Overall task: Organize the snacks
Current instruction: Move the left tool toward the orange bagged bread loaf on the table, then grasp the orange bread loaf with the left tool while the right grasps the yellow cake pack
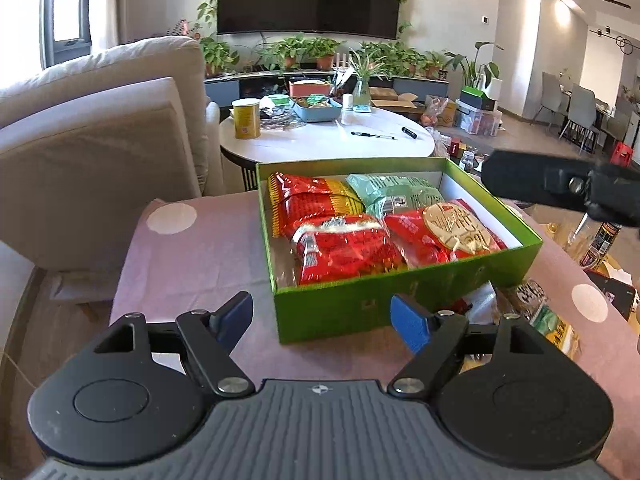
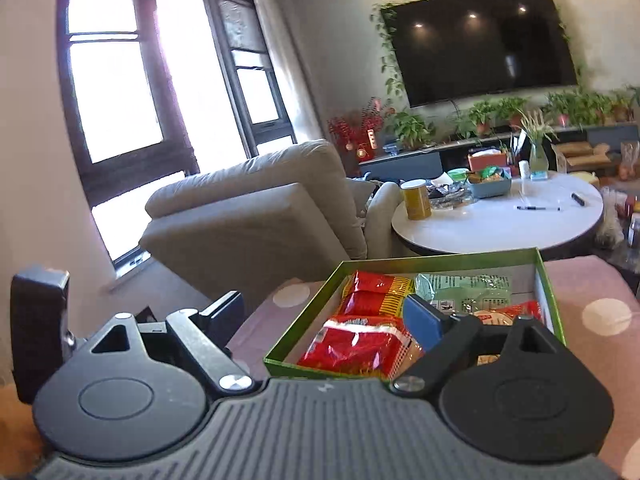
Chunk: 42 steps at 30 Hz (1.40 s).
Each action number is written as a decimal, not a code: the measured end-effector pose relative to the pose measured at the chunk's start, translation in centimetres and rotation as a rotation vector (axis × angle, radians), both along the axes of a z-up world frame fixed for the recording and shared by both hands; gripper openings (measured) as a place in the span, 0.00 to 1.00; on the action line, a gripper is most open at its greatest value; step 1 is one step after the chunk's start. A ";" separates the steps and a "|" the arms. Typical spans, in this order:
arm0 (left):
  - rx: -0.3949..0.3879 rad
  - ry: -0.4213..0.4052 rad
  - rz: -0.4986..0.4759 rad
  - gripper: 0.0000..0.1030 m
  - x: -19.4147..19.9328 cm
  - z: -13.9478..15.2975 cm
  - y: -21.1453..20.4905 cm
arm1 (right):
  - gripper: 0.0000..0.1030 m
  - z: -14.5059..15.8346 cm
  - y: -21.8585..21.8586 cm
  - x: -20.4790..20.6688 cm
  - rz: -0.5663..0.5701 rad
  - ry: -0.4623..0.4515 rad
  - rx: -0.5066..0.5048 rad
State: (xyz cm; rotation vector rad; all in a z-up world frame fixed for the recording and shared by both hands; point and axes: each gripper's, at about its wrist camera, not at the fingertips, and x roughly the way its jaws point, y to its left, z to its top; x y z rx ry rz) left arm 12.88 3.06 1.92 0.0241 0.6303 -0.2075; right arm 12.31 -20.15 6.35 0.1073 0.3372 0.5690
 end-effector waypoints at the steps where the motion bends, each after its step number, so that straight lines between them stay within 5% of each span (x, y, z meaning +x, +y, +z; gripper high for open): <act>1: 0.001 0.000 0.005 0.73 -0.7 0.0 0.1 | 0.63 -0.1 0.1 -0.4 -0.003 -0.006 -0.022; 11: -0.013 -0.003 0.008 0.80 -8.2 -1.4 0.0 | 0.63 -2.8 -0.8 -2.4 -0.046 0.114 -0.083; 20: 0.001 0.086 -0.003 0.80 -12.1 -4.0 -1.1 | 0.63 -3.9 -2.2 -5.2 -0.071 0.149 -0.093; 26: -0.181 0.129 0.029 0.80 -12.0 -3.8 -0.3 | 0.63 -4.4 -2.1 -6.3 -0.061 0.147 -0.110; 34: -0.289 0.212 0.212 0.80 -7.9 -4.1 0.4 | 0.63 -4.9 -2.8 -6.5 -0.078 0.161 -0.096; 42: -0.259 0.213 0.251 0.83 -7.1 -5.6 0.5 | 0.63 -5.8 -3.3 -6.2 -0.081 0.188 -0.089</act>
